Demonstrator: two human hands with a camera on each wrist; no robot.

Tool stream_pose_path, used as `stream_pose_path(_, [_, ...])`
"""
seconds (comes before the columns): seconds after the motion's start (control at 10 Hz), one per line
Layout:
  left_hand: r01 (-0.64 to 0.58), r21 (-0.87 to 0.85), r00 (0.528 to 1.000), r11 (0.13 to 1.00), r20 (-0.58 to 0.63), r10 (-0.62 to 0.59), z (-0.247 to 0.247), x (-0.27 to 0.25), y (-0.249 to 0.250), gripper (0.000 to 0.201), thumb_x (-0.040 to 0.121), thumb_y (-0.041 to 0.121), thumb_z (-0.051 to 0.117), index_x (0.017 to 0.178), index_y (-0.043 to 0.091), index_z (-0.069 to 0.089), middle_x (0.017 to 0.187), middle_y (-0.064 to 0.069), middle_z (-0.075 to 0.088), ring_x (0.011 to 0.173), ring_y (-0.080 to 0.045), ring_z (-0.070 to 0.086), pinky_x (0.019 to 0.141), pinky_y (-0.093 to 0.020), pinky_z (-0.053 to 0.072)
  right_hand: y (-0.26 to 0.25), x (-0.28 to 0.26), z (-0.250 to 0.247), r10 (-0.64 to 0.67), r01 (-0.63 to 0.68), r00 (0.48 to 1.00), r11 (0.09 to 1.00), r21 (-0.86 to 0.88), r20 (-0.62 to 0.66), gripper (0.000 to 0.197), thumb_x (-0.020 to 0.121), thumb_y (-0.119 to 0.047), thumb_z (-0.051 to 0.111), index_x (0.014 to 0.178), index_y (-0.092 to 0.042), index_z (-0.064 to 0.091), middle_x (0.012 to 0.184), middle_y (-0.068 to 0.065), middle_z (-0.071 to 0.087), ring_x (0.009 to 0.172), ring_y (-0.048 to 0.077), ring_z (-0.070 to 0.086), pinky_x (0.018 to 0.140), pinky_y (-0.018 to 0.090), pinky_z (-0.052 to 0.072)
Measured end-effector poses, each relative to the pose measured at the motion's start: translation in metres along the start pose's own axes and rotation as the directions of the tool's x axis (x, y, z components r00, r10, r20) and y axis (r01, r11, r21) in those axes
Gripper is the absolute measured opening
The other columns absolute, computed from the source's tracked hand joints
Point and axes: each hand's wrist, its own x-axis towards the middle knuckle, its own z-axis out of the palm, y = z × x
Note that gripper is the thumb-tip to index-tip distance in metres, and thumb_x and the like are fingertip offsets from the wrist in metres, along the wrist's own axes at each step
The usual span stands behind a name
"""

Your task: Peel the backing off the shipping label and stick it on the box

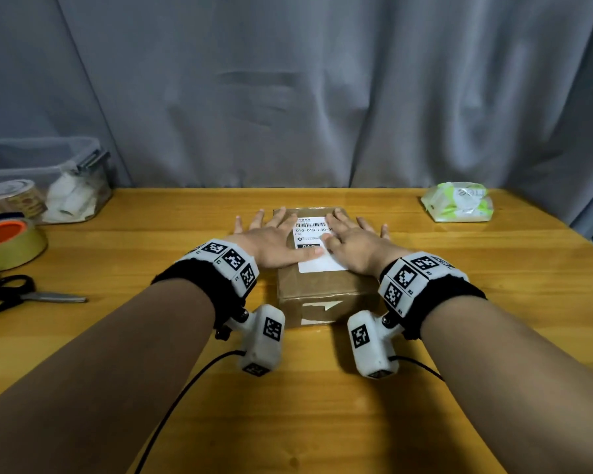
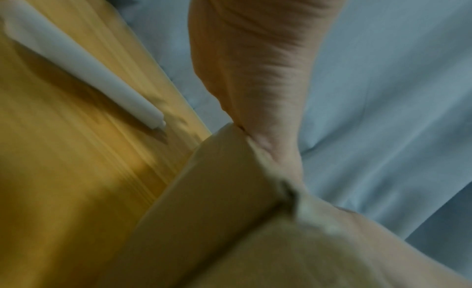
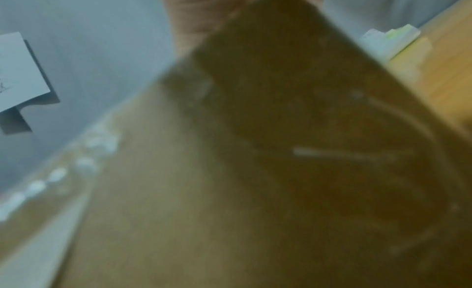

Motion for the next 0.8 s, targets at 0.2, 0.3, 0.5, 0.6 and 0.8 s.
stream_pose_path(0.2, [0.064,-0.104,0.998,0.993,0.015,-0.063,-0.003,0.009,-0.011,0.084,0.079,0.079,0.019,0.147,0.04,-0.01,0.158,-0.002,-0.021,0.146,-0.037,-0.008,0.118,-0.057,0.005,-0.01,0.005,0.003,-0.029,0.03,1.0,0.985,0.168,-0.003,0.061,0.096,-0.052,0.016,0.15,-0.027,0.0,0.16,0.002,-0.014,0.147,0.029,-0.01,0.119,0.042,-0.006])
stream_pose_path(0.3, [-0.009,-0.037,0.998,0.999,-0.068,0.006,-0.003,0.011,-0.014,0.074,0.082,0.076,0.019,0.146,0.046,-0.003,0.157,0.003,-0.027,0.147,-0.031,-0.012,0.117,-0.056,-0.003,-0.013,0.008,0.003,-0.036,0.032,0.999,0.99,0.137,0.026,0.058,0.092,-0.06,0.015,0.146,-0.044,0.0,0.159,-0.001,-0.017,0.147,0.033,-0.008,0.12,0.049,0.0])
stream_pose_path(0.5, [0.067,0.003,0.997,0.998,-0.046,-0.067,-0.004,0.013,-0.016,0.079,0.072,0.085,0.015,0.143,0.054,-0.001,0.16,0.001,-0.015,0.147,-0.031,-0.012,0.115,-0.06,-0.006,-0.016,0.009,-0.004,0.075,-0.073,0.996,0.996,-0.044,0.044,0.063,0.087,-0.068,0.014,0.145,-0.048,-0.002,0.158,-0.008,-0.021,0.147,0.037,-0.001,0.115,0.063,0.0])
stream_pose_path(0.6, [0.113,-0.004,0.992,0.994,-0.048,-0.114,-0.004,0.011,-0.017,0.084,0.07,0.088,0.016,0.143,0.052,-0.003,0.16,-0.002,-0.015,0.147,-0.033,-0.013,0.114,-0.061,-0.007,-0.011,0.007,-0.009,0.14,-0.135,0.989,0.986,-0.094,0.051,0.07,0.081,-0.077,0.012,0.144,-0.049,-0.006,0.158,-0.006,-0.021,0.147,0.037,-0.003,0.112,0.067,-0.003])
stream_pose_path(0.8, [0.122,0.002,0.986,0.993,-0.113,-0.121,-0.005,-0.001,-0.014,0.064,0.088,0.069,0.013,0.146,0.046,0.002,0.16,-0.001,-0.013,0.147,-0.032,-0.012,0.115,-0.06,-0.007,-0.004,-0.004,-0.017,0.189,-0.182,0.981,0.977,-0.114,0.052,0.071,0.084,-0.074,0.013,0.145,-0.045,-0.008,0.159,-0.003,-0.018,0.147,0.036,-0.001,0.111,0.068,-0.005])
